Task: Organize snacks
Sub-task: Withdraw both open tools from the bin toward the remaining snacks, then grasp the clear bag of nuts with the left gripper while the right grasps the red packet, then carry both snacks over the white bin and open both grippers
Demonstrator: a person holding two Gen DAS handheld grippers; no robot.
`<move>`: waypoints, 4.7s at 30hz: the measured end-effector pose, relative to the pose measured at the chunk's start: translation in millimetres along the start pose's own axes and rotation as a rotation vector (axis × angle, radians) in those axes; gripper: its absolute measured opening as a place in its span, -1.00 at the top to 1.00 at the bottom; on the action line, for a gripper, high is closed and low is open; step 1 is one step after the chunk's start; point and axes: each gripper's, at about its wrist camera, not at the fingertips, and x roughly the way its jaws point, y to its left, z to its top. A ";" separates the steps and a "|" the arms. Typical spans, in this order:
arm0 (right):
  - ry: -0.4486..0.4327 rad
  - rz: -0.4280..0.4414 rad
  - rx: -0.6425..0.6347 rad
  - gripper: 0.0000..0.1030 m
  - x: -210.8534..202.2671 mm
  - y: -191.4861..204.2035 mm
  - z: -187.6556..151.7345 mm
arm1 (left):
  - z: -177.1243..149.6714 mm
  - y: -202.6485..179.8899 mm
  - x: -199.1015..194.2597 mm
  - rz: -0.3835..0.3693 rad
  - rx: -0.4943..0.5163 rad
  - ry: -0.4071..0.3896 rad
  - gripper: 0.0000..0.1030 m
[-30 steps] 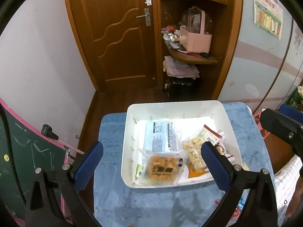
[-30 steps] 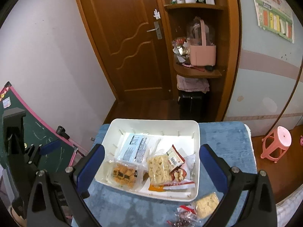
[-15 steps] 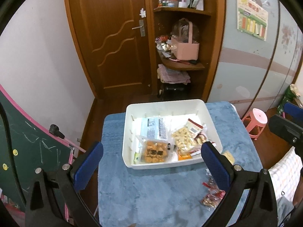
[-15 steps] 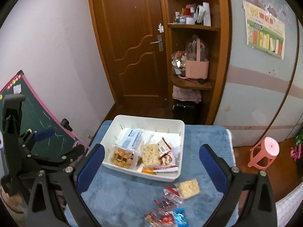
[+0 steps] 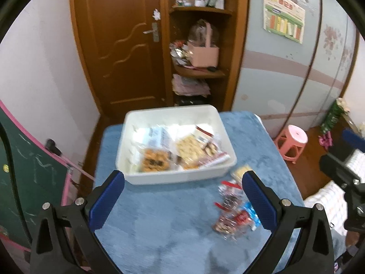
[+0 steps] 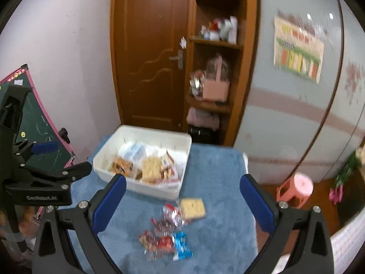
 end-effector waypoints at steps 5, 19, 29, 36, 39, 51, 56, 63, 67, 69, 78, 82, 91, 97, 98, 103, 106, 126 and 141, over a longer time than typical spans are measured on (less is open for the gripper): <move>0.065 0.017 0.065 -0.75 17.6 -26.8 -44.4 | -36.6 -20.5 28.0 -0.050 0.007 0.041 -0.99; 0.225 0.104 0.169 -0.45 83.0 -34.0 -135.9 | -140.9 -47.9 143.3 -0.159 -0.033 0.334 -0.81; 0.395 0.228 0.192 -0.16 140.6 -21.2 -154.8 | -159.9 -67.8 174.1 -0.167 0.032 0.377 -0.81; 0.487 0.266 0.176 -0.15 178.6 -12.1 -162.5 | -164.7 -65.0 188.2 -0.168 0.021 0.403 -0.81; 0.523 0.284 0.163 -0.04 192.3 -5.5 -168.3 | -166.5 -61.1 194.0 -0.166 0.008 0.416 -0.81; 0.501 0.294 0.175 0.29 189.4 -8.6 -171.5 | -168.2 -45.7 200.9 -0.187 -0.033 0.433 -0.81; 0.492 0.270 0.238 0.29 179.9 -25.4 -176.7 | -166.7 -48.6 202.9 -0.185 -0.033 0.428 -0.81; 0.481 0.247 0.274 0.29 172.4 -38.9 -177.6 | -159.2 -63.8 210.8 -0.156 0.007 0.419 -0.82; 0.481 0.243 0.271 0.29 173.5 -36.6 -178.2 | -155.7 -73.9 215.9 -0.112 0.042 0.409 -0.77; 0.479 0.239 0.267 0.29 173.6 -34.6 -178.1 | -153.9 -78.8 214.8 -0.116 0.064 0.392 -0.36; 0.476 0.238 0.256 0.29 167.7 -29.7 -178.1 | -156.0 -66.1 199.1 -0.131 0.022 0.376 0.05; 0.463 0.243 0.250 0.29 159.4 -24.5 -175.3 | -159.1 -56.2 185.1 -0.108 0.021 0.353 0.05; 0.427 0.259 0.220 0.29 136.6 -6.1 -166.0 | -158.1 -46.4 145.1 -0.073 0.016 0.282 0.05; 0.394 0.255 0.189 0.29 118.8 8.5 -154.0 | -155.7 -35.0 118.3 -0.048 0.034 0.251 0.04; 0.389 0.256 0.188 0.29 116.8 10.2 -150.6 | -154.2 -30.7 113.5 -0.041 0.038 0.246 0.04; 0.343 0.238 0.153 0.29 104.8 19.9 -121.6 | -128.7 -3.1 87.9 -0.013 0.048 0.196 0.04; 0.294 0.222 0.120 0.30 96.3 26.0 -92.5 | -100.6 14.5 73.4 0.022 0.068 0.149 0.04; 0.061 0.136 0.065 0.29 145.8 52.6 123.3 | 106.0 93.8 95.7 0.153 0.038 -0.015 0.03; 0.264 0.085 0.109 0.18 288.0 48.1 115.5 | 126.2 103.8 243.4 0.185 -0.019 0.118 -0.74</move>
